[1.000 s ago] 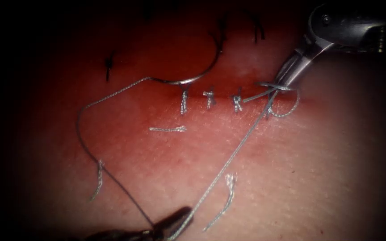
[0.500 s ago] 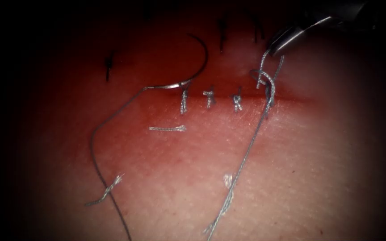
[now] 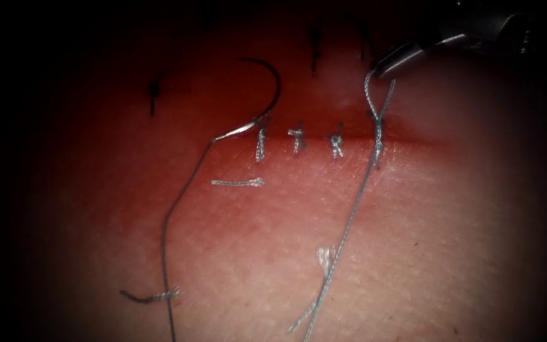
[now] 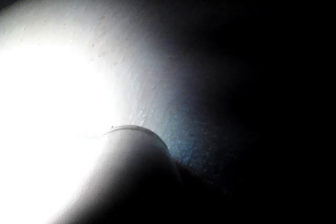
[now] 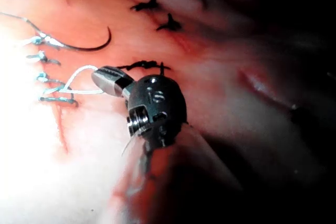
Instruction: Wound Closure
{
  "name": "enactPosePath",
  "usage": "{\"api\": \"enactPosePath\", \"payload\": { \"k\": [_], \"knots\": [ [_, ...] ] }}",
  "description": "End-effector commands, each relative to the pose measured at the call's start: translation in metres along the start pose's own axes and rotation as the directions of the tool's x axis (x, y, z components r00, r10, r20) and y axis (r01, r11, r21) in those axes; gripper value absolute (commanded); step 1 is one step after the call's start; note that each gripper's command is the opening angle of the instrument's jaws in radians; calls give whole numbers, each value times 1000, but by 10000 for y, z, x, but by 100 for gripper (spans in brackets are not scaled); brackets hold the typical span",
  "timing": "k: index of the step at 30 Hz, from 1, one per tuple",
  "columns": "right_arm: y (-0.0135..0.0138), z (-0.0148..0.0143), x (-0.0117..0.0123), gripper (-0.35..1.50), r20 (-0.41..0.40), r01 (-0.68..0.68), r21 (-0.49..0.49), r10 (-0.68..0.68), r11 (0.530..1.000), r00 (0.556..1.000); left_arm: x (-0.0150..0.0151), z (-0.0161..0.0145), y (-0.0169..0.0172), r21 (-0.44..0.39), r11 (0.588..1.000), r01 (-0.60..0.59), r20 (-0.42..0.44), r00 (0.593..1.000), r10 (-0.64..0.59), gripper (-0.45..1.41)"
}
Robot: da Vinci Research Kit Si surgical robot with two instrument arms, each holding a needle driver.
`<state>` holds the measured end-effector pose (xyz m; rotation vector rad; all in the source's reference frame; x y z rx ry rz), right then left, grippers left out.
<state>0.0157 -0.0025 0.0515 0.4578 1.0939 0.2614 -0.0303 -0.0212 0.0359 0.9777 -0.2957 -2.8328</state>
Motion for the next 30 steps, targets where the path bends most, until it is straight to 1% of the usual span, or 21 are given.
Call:
{"api": "enactPosePath", "payload": {
  "k": [1, 4, 8, 11, 16, 20, 25, 27, 30],
  "knots": [
    [8, 7, -5, -35, 10, -11, -45, 11, 999, 1000, 3, 11, 6, -13, 1000, -1, -3, 1000, 1, -45],
    [13, -2, -13, -35, 19, -36, -132, 39, 991, 999, 5, 14, 19, -52, 999, -3, -21, 1000, 2, -45],
    [24, -26, -22, -35, -63, -97, -229, 85, 968, 994, 8, 11, 30, -79, 997, -7, -38, 999, 4, -45],
    [25, -36, -29, -35, -89, -123, -270, 103, 955, 991, 11, 9, 37, -98, 995, -2, -53, 999, -3, -45],
    [14, -29, -40, -35, -104, -135, -253, 112, 958, 988, 21, 3, 48, -151, 988, -16, -92, 996, 2, -45],
    [6, -23, -43, -35, -121, -149, -247, 122, 957, 985, 29, -12, 55, -214, 976, -38, -137, 991, 9, -45],
    [2, -26, -36, -35, -140, -165, -246, 133, 955, 981, 33, -40, 60, -306, 947, -100, -217, 976, 33, -45],
    [3, -28, -32, -35, -147, -171, -245, 138, 954, 979, 33, -51, 59, -327, 938, -115, -252, 967, 30, -45],
    [4, -31, -28, -35, -150, -178, -244, 144, 953, 978, 36, -61, 56, -355, 928, -114, -282, 959, 10, -45]
  ]
}}
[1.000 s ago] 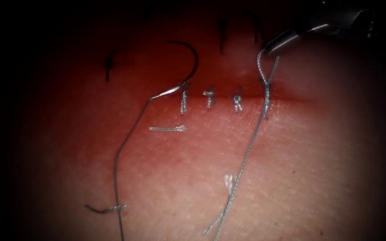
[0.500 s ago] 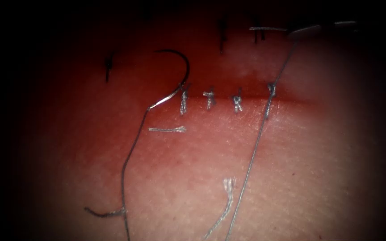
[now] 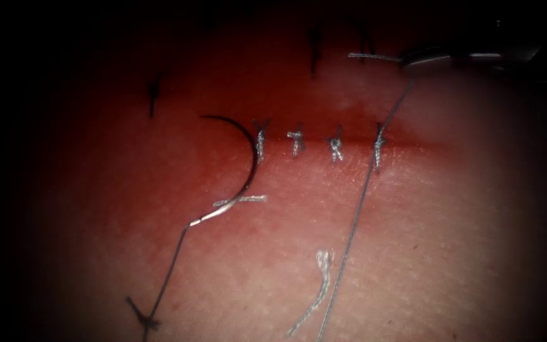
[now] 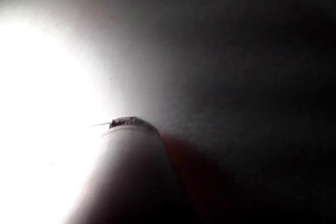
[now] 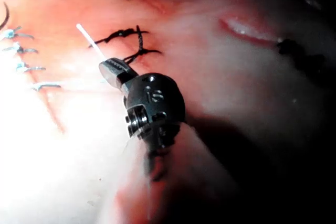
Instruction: Wound Closure
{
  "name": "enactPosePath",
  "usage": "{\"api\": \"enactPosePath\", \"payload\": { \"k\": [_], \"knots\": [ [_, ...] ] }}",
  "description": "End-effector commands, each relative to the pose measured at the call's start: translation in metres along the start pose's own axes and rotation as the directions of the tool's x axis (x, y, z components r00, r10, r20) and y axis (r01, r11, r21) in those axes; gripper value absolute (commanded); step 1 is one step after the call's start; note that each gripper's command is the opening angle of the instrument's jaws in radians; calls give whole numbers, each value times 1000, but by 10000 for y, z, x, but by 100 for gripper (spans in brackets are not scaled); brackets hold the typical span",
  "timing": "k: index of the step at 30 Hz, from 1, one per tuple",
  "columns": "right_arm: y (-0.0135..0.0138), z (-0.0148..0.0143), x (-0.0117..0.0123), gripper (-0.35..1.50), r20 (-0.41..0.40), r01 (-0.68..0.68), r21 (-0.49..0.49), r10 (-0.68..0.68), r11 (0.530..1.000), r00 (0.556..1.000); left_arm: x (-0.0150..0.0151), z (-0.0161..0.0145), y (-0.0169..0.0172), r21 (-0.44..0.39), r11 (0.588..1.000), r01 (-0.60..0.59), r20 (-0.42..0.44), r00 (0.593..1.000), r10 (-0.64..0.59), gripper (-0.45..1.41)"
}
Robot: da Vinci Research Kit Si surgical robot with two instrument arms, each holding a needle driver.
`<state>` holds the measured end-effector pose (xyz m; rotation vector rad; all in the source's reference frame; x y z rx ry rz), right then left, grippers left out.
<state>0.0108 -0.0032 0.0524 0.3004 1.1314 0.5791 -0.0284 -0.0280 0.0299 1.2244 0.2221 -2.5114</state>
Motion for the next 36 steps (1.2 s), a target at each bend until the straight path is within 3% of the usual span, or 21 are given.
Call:
{"api": "enactPosePath", "payload": {
  "k": [1, 12, 21, 30, 35, 36],
  "knots": [
    [4, 10, 5, -35, 0, 0, -4, 0, 1000, 1000, 1, 7, -1, -5, 1000, 5, -10, 1000, -5, -45],
    [17, 9, 7, -35, 21, 18, -63, -17, 998, 1000, -3, 21, 13, -42, 999, 6, -69, 998, -9, -45],
    [24, 11, -5, -35, 52, 32, -80, -28, 996, 998, -13, 26, 36, -108, 994, -17, -69, 998, 9, -45],
    [17, 12, -3, -35, 54, 63, -74, -59, 995, 997, -15, 29, 27, -113, 993, -37, -78, 997, 28, -45],
    [9, 25, 2, -35, 27, 65, 4, -65, 998, 998, -11, 17, 7, -96, 995, -31, -117, 993, 20, -45],
    [5, 26, 4, -1, 21, 63, 4, -63, 998, 998, -10, 13, 1, -82, 996, -27, -124, 992, 17, -45]
  ]
}}
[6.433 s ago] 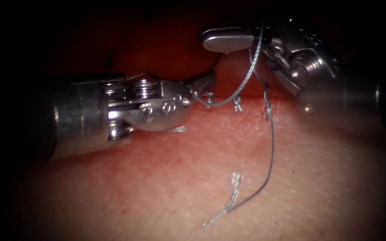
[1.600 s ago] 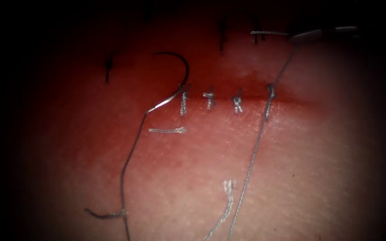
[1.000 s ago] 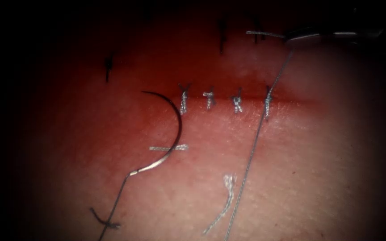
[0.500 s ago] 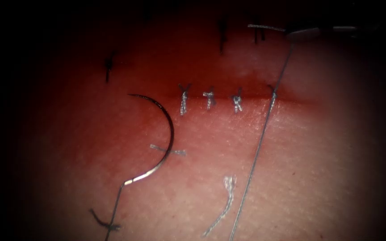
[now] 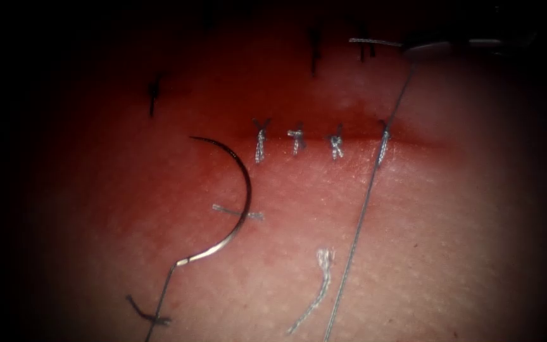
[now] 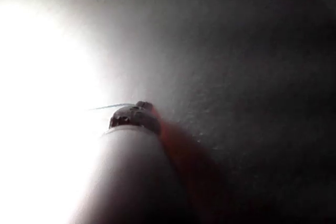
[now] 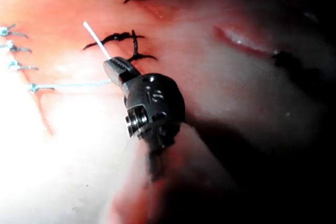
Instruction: Wound Closure
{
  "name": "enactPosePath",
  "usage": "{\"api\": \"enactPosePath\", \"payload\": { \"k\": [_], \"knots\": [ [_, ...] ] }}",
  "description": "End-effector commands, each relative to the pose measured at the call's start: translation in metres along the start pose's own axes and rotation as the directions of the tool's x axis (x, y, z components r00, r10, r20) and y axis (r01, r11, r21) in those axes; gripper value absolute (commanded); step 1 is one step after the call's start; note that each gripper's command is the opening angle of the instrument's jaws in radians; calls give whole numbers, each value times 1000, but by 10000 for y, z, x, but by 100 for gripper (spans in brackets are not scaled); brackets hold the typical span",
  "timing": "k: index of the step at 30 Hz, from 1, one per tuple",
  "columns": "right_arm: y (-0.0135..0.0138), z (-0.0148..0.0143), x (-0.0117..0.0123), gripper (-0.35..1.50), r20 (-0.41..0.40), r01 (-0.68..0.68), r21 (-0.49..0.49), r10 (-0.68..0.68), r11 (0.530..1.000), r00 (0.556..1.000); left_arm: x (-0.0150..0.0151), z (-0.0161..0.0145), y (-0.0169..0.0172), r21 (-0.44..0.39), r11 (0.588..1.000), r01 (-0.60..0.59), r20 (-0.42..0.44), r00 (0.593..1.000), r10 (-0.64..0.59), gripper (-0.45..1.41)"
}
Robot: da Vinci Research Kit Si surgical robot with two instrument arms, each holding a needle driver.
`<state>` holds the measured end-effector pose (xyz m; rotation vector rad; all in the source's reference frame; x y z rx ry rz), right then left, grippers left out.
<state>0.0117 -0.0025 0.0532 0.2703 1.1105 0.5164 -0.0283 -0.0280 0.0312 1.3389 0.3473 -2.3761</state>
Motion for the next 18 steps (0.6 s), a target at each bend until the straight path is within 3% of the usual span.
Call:
{"api": "enactPosePath", "payload": {
  "k": [1, 2, 3, 7, 12, 18],
  "knots": [
    [-4, 14, 7, 20, -19, -4, 5, 4, 1000, 1000, 2, 1, -7, 31, 1000, 5, -12, 1000, -5, -45],
    [-9, 13, 11, 49, -37, 15, 3, -15, 1000, 999, 5, -6, -16, 65, 998, 16, -19, 1000, -15, -45],
    [-12, 12, 15, 66, -44, 23, 4, -23, 1000, 999, 6, -12, -24, 93, 996, 16, -24, 1000, -14, -45],
    [-28, 5, 31, 109, -52, 39, 16, -39, 999, 998, 10, -46, -61, 238, 971, 34, -27, 999, -29, -45],
    [-46, -6, 45, 128, -43, 73, -6, -73, 997, 996, 10, -95, -111, 389, 921, 27, 23, 999, -39, -45],
    [-69, -19, 48, 128, -40, 135, -28, -136, 990, 990, -4, -137, -169, 554, 832, 39, 53, 995, -81, -45]
  ]
}}
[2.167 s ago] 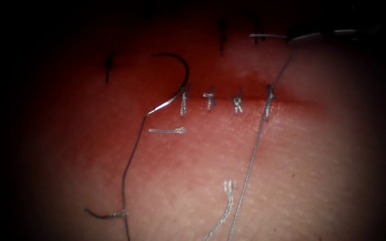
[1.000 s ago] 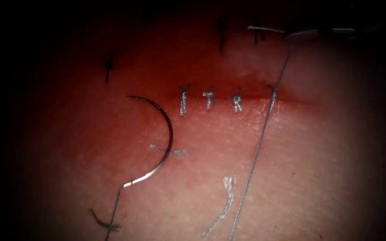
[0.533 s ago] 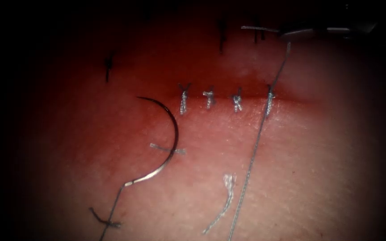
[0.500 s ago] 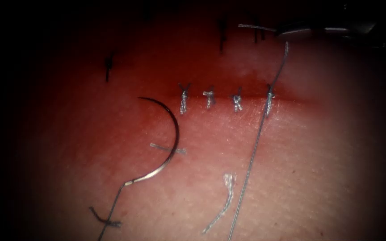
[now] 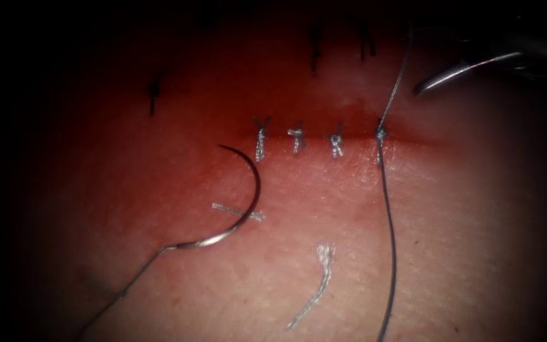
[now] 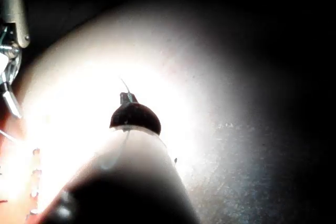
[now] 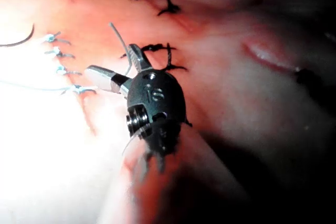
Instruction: Wound Closure
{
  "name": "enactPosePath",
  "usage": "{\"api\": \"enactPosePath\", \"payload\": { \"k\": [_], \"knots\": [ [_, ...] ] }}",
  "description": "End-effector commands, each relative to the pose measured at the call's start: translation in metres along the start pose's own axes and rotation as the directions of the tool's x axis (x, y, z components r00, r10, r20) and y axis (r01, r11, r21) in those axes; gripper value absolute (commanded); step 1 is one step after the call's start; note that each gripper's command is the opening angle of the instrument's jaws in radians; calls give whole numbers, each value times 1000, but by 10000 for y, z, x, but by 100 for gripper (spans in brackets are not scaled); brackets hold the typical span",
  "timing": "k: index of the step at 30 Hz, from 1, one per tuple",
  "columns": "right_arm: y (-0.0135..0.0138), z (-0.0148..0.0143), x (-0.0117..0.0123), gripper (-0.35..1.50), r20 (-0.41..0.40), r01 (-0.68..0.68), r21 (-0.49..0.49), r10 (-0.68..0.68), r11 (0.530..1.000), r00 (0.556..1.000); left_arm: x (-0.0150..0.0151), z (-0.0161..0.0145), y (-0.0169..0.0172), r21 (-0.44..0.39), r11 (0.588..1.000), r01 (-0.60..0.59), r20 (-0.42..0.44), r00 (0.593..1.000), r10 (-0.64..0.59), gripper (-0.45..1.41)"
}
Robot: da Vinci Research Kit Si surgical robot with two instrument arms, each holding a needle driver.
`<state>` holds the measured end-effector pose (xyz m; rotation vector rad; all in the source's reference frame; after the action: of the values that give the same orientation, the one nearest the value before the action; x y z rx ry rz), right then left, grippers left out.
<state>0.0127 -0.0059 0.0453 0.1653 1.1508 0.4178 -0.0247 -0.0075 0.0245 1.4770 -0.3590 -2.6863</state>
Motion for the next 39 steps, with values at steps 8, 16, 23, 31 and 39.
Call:
{"api": "enactPosePath", "payload": {
  "k": [8, 16, 23, 31, 39],
  "knots": [
    [-26, -15, 3, 128, 8, 46, -55, -45, 997, 999, -40, 30, -64, 149, 989, 22, 94, 995, -36, -45],
    [-31, -43, 0, 148, 20, 15, -191, -11, 981, 1000, -71, 48, -113, 172, 985, 33, 104, 993, -51, -45],
    [-30, -64, -8, 148, 15, 5, -238, -2, 971, 1000, -94, 55, -119, 176, 984, -4, 117, 993, -17, -45],
    [-49, -77, -5, 148, 1, 4, -212, -4, 977, 1000, -146, 68, -73, 28, 998, -59, 176, 983, 53, -45],
    [-90, -81, 12, 146, -2, 66, -193, -67, 979, 998, -226, 98, -78, 9, 1000, -12, 268, 963, 9, -45]
  ]
}}
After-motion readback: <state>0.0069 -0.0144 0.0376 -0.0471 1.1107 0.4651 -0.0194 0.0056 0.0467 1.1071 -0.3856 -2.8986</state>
